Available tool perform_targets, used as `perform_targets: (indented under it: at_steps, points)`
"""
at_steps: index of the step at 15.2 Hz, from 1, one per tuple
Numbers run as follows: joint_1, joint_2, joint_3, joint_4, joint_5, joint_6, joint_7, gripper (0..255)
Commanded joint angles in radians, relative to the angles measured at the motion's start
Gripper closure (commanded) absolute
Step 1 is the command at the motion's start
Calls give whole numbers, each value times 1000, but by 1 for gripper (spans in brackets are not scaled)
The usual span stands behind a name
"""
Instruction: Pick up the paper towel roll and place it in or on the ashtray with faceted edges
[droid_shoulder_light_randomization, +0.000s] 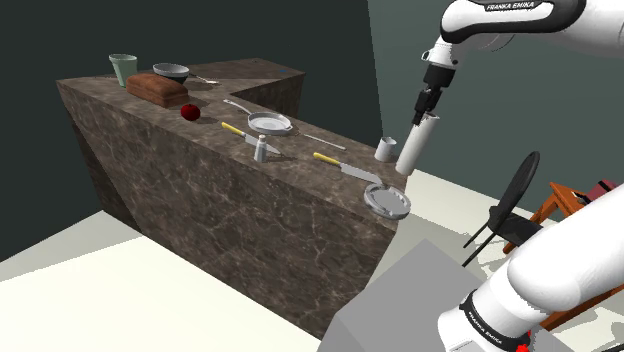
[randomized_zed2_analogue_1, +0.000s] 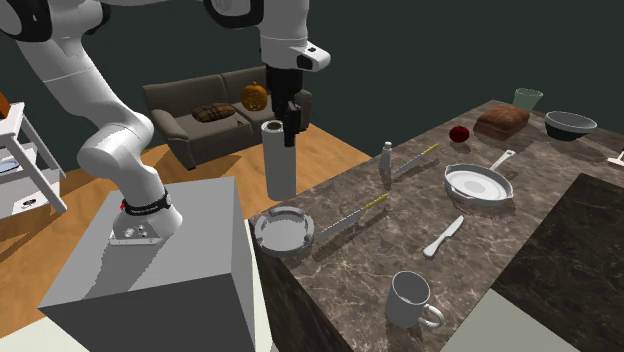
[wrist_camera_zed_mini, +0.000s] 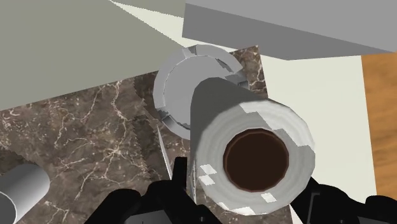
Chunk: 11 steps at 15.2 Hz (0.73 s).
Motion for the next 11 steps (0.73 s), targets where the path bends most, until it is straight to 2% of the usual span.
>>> perform_targets:
  at_steps: [1,11]
  points:
    - [-1,1,-1,-27,0,28,-1,255]
    - [-3,9,-5,-152,0,162,-5,255]
